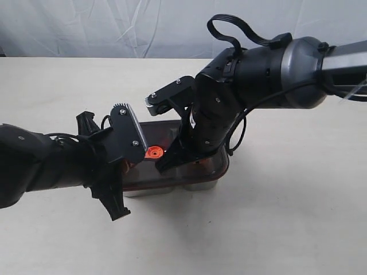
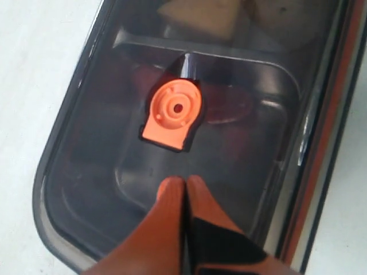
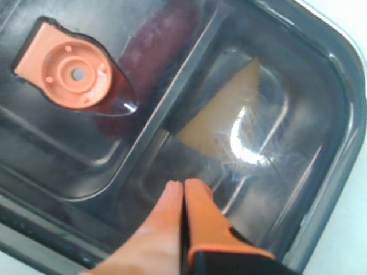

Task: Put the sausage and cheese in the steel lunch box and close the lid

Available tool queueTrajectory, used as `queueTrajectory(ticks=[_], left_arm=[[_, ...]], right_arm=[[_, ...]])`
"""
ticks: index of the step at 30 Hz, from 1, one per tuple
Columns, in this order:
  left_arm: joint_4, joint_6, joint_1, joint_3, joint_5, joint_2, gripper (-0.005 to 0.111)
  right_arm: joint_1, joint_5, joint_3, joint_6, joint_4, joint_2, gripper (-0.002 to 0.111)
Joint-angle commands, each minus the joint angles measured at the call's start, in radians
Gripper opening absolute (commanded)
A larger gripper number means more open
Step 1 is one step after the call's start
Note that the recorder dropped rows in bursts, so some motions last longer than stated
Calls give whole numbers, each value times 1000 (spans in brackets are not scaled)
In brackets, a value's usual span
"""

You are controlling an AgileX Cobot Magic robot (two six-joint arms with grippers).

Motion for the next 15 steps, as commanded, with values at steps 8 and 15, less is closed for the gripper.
queueTrajectory(ticks=[8, 15], left_arm=[[-37, -12, -3, 20, 102, 149, 0], [-39, -12, -2, 20, 94, 198, 0]], right_arm=[[-21, 4, 33, -46, 104, 166, -1], [-36, -4, 33, -68, 133, 177, -1]])
